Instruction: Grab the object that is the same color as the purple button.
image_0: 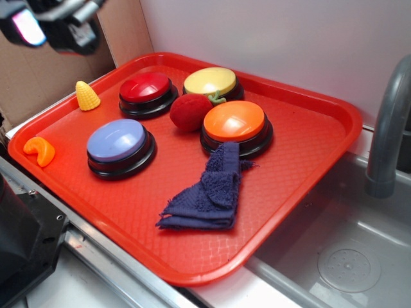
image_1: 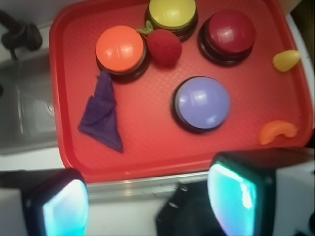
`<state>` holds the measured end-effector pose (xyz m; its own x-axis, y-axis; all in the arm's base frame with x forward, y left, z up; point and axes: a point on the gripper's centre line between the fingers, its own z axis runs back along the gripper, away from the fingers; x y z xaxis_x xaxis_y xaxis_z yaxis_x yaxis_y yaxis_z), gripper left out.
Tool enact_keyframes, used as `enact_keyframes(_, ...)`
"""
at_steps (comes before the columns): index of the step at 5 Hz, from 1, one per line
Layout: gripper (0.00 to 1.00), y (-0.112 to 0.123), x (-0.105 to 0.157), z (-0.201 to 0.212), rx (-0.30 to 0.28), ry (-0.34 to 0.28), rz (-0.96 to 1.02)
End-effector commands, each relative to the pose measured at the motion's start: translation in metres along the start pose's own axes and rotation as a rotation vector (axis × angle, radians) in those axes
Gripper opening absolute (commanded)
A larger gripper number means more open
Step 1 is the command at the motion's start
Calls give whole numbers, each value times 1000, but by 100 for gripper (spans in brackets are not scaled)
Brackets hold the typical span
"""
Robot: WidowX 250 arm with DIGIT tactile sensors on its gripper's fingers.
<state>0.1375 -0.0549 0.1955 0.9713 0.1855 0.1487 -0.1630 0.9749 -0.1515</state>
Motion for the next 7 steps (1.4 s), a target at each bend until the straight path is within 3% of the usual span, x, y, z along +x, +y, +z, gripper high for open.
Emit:
enact_keyframes(1,100,-22,18,-37,-6,-58,224)
enact_keyframes(3,100,-47,37,-87,-46,1,224)
enact_keyframes(4,100,-55,43,-114,-35,15,232)
enact_keyframes(5,100,-57,55,-141,-32,49,247)
enact_keyframes(7,100,-55,78,-180,-8,36,249)
